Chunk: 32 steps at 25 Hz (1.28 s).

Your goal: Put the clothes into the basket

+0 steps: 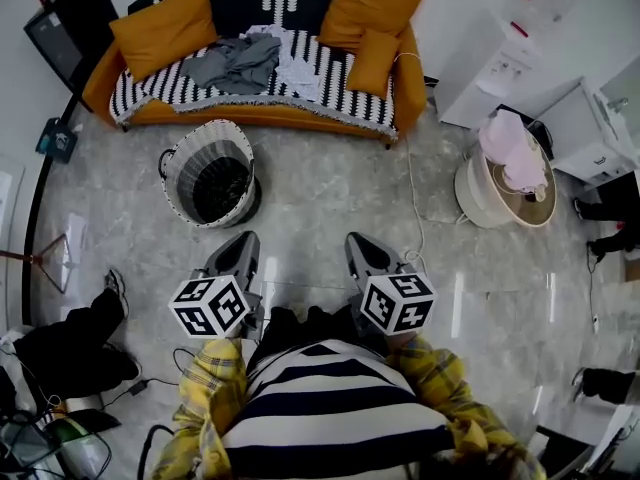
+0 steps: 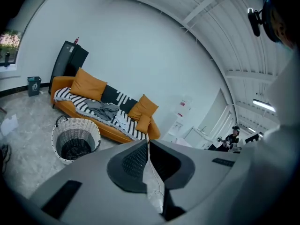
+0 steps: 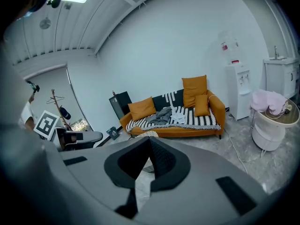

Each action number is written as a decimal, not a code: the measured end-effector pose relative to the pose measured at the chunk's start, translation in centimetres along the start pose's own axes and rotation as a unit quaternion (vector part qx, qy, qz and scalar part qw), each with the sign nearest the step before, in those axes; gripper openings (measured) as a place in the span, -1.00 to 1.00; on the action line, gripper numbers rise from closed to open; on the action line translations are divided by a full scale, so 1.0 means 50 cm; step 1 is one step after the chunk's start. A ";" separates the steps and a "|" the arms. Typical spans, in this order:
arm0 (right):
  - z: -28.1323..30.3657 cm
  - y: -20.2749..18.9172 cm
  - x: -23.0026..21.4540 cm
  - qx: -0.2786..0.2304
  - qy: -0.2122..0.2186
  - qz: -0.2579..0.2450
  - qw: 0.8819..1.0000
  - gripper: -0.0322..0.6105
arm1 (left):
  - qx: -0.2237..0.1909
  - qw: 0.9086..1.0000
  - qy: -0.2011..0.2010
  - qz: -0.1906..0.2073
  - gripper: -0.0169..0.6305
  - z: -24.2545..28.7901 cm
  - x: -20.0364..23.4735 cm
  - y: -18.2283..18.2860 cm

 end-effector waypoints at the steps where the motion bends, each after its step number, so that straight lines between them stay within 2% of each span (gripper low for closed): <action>1: 0.001 0.002 0.000 0.002 0.005 0.001 1.000 -0.82 | 0.002 1.000 0.000 0.001 -0.86 0.003 0.000 0.003; 4: 0.011 0.012 -0.001 0.004 0.018 0.005 1.000 -0.82 | 0.006 1.000 0.001 0.012 -0.86 0.017 -0.001 0.015; 10: 0.078 0.046 -0.028 0.005 0.017 -0.010 1.000 -0.82 | -0.008 0.999 0.007 0.035 -0.86 0.059 0.017 0.047; 13: 0.123 0.079 -0.043 0.001 0.011 -0.018 1.000 -0.82 | -0.020 0.999 0.013 0.030 -0.86 0.085 0.030 0.074; 17: 0.180 0.125 -0.068 0.005 0.023 -0.014 1.000 -0.81 | -0.032 0.999 0.003 0.016 -0.86 0.130 0.041 0.114; 29: 0.323 0.248 -0.174 0.018 0.053 -0.022 0.998 -0.81 | -0.024 0.999 0.035 0.007 -0.86 0.293 0.049 0.203; 32: 0.348 0.266 -0.203 0.022 0.059 -0.019 0.998 -0.76 | -0.022 0.999 0.043 0.004 -0.86 0.327 0.045 0.216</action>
Point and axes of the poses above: the fingertips, and each gripper's own axes: z forward along the fingers, x to its left, y out of its top, the point moved 10 cm from there along -z, backward along the fingers, and after that the axes turned 3 degrees about x, right-handed, at the moved point
